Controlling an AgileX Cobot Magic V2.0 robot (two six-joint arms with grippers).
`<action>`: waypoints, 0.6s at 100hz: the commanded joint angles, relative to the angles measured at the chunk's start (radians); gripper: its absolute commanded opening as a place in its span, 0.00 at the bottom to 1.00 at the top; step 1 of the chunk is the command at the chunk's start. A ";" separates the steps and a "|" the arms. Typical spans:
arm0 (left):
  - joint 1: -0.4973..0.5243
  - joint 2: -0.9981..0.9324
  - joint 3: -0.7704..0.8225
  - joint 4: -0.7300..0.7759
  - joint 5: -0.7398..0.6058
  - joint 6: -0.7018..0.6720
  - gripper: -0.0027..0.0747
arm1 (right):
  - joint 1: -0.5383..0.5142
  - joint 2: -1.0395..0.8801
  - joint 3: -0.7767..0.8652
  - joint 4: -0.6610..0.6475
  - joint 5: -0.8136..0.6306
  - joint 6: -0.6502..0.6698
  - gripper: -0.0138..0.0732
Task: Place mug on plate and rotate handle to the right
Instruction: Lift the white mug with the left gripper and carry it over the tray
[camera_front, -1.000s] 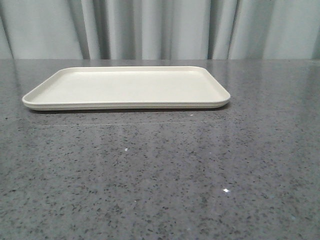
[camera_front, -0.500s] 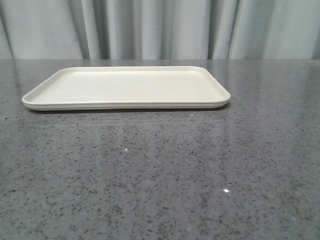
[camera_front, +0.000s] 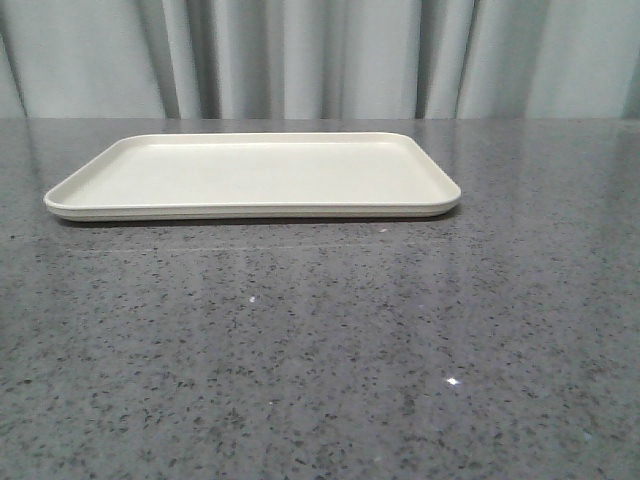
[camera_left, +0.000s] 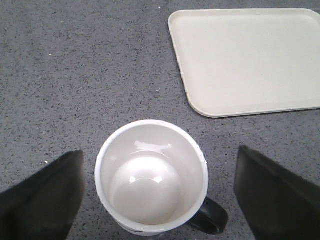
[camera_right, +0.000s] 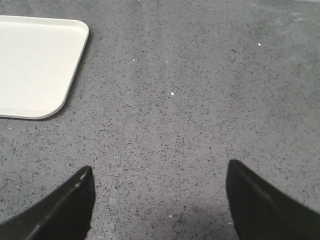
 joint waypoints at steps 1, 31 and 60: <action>-0.001 0.024 -0.034 0.020 -0.064 0.000 0.81 | -0.006 0.010 -0.033 0.005 -0.076 0.000 0.79; -0.001 0.149 -0.034 0.098 -0.030 -0.042 0.81 | -0.006 0.010 -0.033 0.005 -0.076 0.000 0.79; -0.001 0.288 -0.034 0.128 0.030 -0.042 0.81 | -0.006 0.010 -0.033 0.005 -0.074 0.000 0.79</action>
